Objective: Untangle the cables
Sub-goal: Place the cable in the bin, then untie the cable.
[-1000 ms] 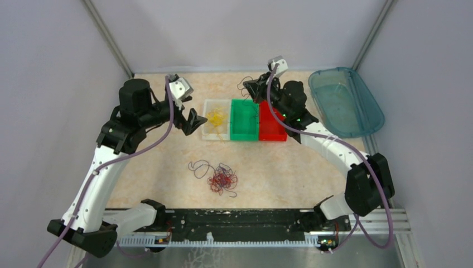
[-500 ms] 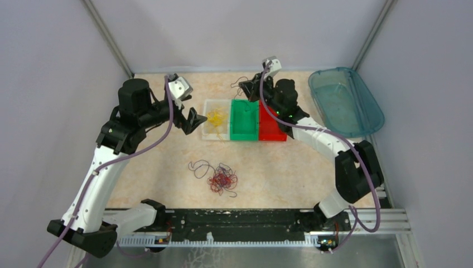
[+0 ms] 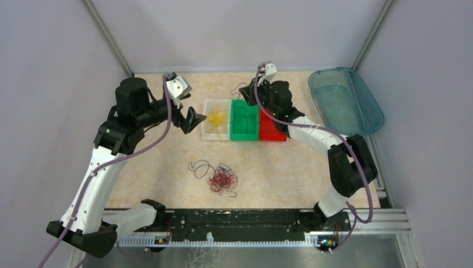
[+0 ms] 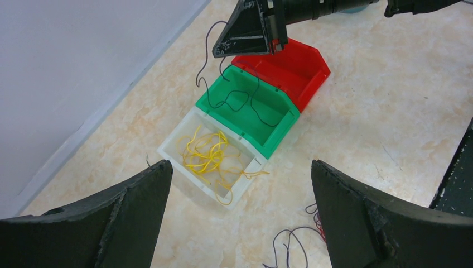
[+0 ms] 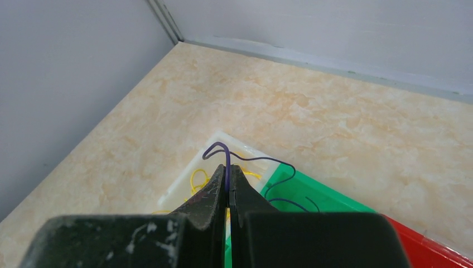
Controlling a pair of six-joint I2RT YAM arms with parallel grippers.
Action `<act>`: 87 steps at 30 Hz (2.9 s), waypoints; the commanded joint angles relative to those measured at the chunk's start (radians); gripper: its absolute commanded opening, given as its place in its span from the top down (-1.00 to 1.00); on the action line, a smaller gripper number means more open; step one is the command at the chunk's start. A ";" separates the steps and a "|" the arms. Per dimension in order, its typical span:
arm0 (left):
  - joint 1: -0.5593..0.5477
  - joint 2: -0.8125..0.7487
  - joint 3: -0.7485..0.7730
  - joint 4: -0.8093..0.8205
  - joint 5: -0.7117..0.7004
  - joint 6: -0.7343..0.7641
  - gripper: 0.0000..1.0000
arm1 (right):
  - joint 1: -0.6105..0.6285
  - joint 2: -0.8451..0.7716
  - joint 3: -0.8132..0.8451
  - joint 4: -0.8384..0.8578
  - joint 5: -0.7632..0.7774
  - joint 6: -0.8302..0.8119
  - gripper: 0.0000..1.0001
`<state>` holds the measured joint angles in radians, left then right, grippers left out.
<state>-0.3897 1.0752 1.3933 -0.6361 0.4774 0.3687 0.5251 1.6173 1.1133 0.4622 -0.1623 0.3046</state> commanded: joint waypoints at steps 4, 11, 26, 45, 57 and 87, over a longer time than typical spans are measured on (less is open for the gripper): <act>0.007 -0.003 0.039 -0.013 -0.009 0.006 -0.99 | 0.013 0.082 0.010 -0.039 0.055 -0.039 1.00; 0.007 0.012 0.062 -0.024 0.009 -0.009 -0.99 | 0.062 0.118 0.008 -0.133 0.202 -0.076 1.00; 0.006 0.004 0.061 -0.031 0.003 0.008 -0.99 | 0.105 0.262 0.162 -0.292 0.368 -0.067 0.94; 0.010 0.029 0.052 -0.031 0.003 0.012 -0.99 | 0.107 0.062 0.141 -0.313 0.331 -0.095 0.05; 0.195 0.083 0.018 -0.019 0.178 0.001 -0.99 | 0.102 0.193 0.162 -0.275 0.085 -0.003 0.28; 0.579 0.078 -0.414 0.135 0.346 0.159 -0.99 | 0.476 0.142 0.018 -0.359 -0.245 -0.499 -0.22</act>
<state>0.1307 1.1450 0.9810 -0.5808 0.7715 0.5385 0.9817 1.6630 1.0111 0.1211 -0.3065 -0.0547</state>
